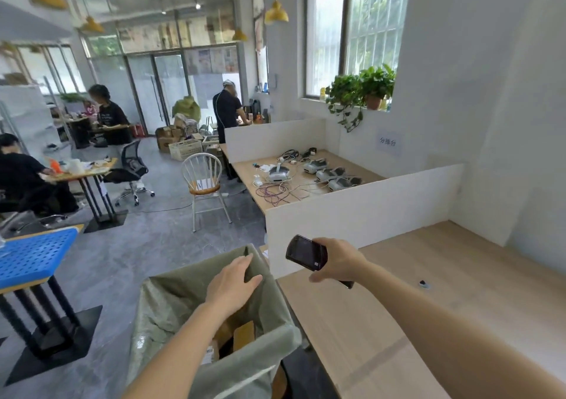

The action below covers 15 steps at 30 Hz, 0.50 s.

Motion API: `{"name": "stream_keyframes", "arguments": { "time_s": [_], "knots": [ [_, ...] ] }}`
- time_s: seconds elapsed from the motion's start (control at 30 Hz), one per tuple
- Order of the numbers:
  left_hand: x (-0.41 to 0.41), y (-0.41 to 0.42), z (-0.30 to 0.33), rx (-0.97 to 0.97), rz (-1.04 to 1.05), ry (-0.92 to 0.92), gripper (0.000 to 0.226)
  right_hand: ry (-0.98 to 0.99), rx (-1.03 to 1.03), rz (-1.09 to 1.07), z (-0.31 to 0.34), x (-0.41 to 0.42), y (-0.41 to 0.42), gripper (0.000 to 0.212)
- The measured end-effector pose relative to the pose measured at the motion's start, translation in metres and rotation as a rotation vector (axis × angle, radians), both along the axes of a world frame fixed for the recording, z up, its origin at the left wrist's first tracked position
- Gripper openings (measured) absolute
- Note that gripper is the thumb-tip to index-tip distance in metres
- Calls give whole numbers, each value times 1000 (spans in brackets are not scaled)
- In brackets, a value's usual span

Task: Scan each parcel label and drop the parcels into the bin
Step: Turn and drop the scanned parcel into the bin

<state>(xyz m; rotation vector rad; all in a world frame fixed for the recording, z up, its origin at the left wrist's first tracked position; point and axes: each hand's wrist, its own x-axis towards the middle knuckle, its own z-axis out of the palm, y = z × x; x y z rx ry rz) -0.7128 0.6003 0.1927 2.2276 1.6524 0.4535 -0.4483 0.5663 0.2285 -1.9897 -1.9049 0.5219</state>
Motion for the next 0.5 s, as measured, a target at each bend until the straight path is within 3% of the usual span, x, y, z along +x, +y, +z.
{"name": "stream_keyframes", "arguments": {
  "time_s": [0.5],
  "knots": [
    [79, -180, 40, 64, -435, -119, 65, -144, 105, -469, 53, 26, -307, 62]
  ]
}}
